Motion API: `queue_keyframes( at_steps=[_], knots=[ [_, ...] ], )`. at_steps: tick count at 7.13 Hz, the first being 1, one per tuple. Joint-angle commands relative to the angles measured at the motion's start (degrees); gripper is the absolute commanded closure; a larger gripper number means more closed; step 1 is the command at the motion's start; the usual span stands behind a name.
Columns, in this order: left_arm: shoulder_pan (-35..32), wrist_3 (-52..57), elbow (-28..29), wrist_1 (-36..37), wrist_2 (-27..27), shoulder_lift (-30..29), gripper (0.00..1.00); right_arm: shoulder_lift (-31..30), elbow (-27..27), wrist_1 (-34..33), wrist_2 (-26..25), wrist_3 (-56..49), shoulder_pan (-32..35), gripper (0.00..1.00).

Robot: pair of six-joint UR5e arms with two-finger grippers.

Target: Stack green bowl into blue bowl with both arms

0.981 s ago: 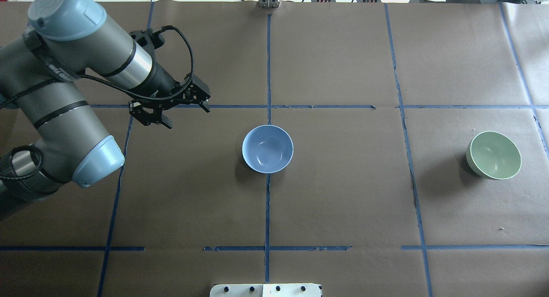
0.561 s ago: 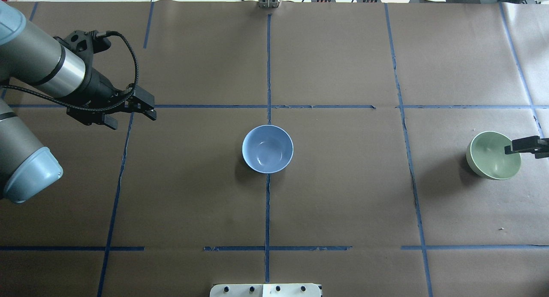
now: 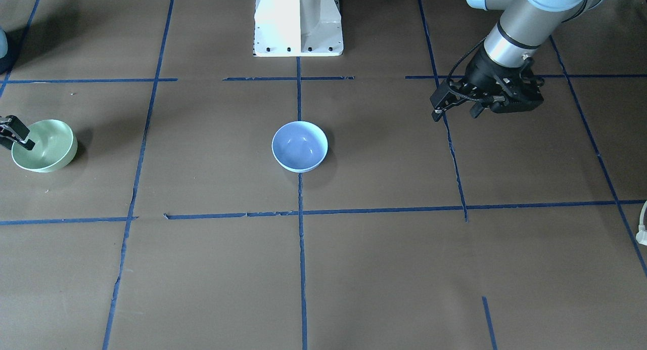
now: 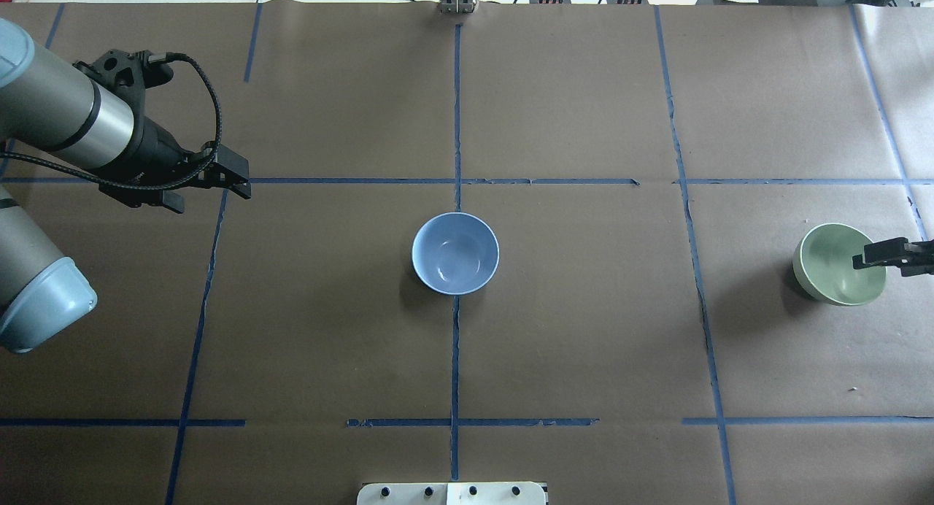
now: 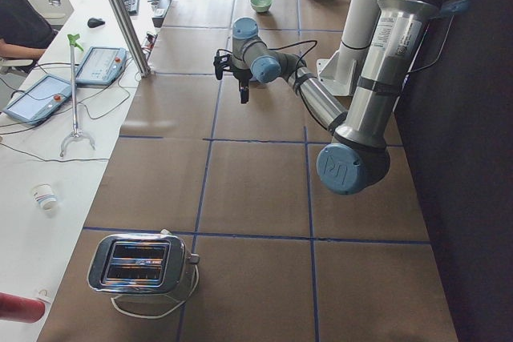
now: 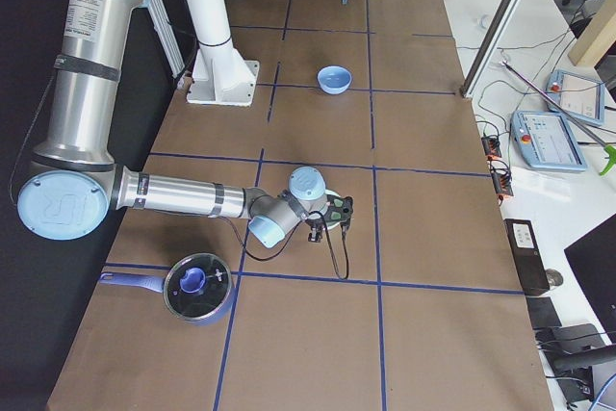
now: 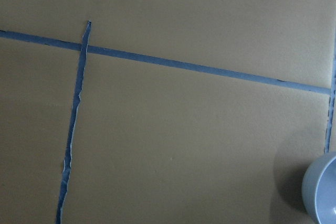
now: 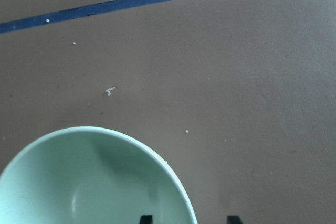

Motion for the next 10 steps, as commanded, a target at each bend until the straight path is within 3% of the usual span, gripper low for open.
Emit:
queue_keyframes(
  at_steps=[1, 4, 6, 9, 10],
  knots=[
    [0.01, -0.03, -0.11, -0.03, 0.17, 0.49, 0.00, 0.60, 0.60, 0.62, -0.06, 0.18, -0.03, 1.00],
    [-0.17, 0.15, -0.20, -0.21, 0.26, 1.45, 0.00, 7.51, 2.71, 1.32, 3.08, 3.23, 0.06, 1.00],
    [-0.08, -0.03, -0.11, -0.12, 3.40, 1.54, 0.00, 19.09, 3.24, 1.15, 4.76, 18.12, -1.33, 1.00],
    [0.36, 0.14, 3.23, -0.03, 5.00, 1.89, 0.00, 31.94, 4.38, -4.45, 2.93, 25.74, -8.88, 1.00],
    [-0.34, 1.10, 4.01, 0.14, 4.83, 1.89, 0.00, 35.20, 5.26, -6.91, 0.05, 28.45, -12.47, 1.00]
  ],
)
